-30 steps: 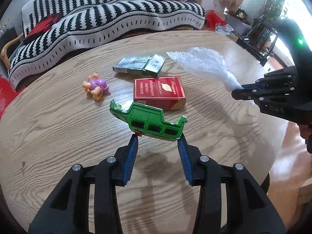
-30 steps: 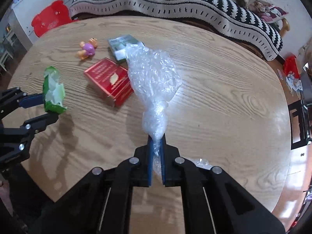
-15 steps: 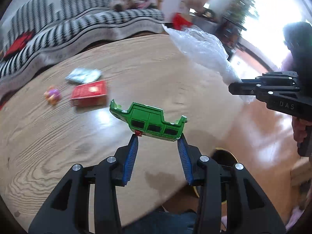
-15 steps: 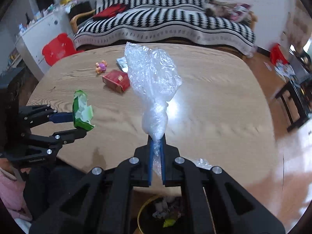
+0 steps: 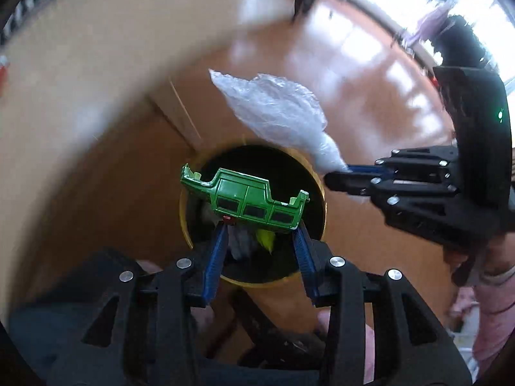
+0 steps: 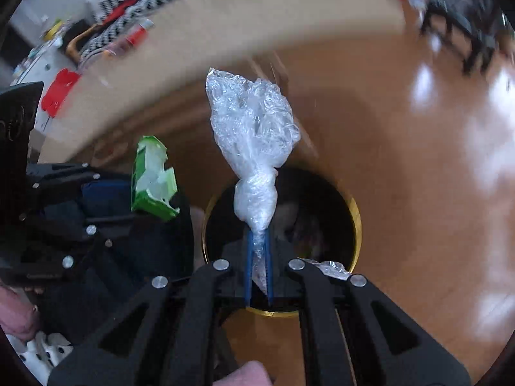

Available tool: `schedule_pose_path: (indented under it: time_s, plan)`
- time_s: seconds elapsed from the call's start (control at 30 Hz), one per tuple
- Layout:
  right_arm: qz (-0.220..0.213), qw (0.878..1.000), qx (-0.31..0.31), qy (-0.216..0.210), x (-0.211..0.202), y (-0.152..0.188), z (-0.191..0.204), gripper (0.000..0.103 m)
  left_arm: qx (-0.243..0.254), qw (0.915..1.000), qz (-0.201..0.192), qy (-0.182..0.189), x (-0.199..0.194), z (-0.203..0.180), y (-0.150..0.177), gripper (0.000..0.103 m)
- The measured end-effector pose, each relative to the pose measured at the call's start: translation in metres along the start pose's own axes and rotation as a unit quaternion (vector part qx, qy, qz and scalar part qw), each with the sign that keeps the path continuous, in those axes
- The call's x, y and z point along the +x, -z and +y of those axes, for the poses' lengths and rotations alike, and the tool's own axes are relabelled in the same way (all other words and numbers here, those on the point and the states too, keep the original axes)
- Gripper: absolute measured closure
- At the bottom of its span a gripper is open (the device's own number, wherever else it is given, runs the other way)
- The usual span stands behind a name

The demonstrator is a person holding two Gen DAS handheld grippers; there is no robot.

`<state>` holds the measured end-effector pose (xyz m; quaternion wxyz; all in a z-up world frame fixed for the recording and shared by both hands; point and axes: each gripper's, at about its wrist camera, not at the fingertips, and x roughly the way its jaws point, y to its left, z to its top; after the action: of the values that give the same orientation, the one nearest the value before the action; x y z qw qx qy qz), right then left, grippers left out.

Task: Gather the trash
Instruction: 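Carry both held items over the black trash bin and open both grippers, then move both open grippers back toward the toy figure and red box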

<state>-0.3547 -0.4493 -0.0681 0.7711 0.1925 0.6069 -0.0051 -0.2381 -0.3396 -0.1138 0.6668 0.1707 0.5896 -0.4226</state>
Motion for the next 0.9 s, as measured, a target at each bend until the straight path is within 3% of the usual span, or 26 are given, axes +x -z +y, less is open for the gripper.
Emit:
schedule_pose_path:
  time_s: [0.2,0.6,0.63,0.67,0.7,0.73,0.77,0.9]
  plan:
    - [0.025,1.000,0.010,0.007,0.034,0.028,-0.014,0.096,0.016,0.9986,0.043,-0.027,0.039,-0.003,-0.001,0.062]
    - [0.036,0.998,-0.015,0.041,0.034,0.016,-0.007,0.096,0.025,0.9972,0.068,-0.020,0.049,-0.012,0.005,0.061]
    - [0.035,0.998,-0.018,0.041,0.034,0.014,-0.005,0.094,0.032,0.9967,0.073,-0.014,0.050,-0.015,0.007,0.054]
    - [0.033,0.998,-0.018,0.040,0.030,0.013,-0.004,0.091,0.035,0.9965,0.075,-0.013,0.050,-0.015,0.008,0.044]
    - [0.025,0.999,-0.019,0.043,0.024,0.012,-0.005,0.069,0.036,0.9967,0.071,-0.015,0.050,-0.015,0.009,0.022]
    - [0.015,0.998,-0.019,0.050,0.017,0.012,-0.006,0.028,0.037,0.9972,0.063,-0.017,0.046,-0.016,0.011,0.014]
    - [-0.001,0.998,-0.022,0.062,0.007,0.011,-0.007,0.014,0.040,0.9978,0.049,-0.023,0.039,-0.016,0.012,0.014]
    - [-0.032,0.996,-0.016,0.082,-0.029,0.009,-0.015,0.012,0.040,0.9983,0.027,-0.032,0.013,-0.008,0.008,0.014]
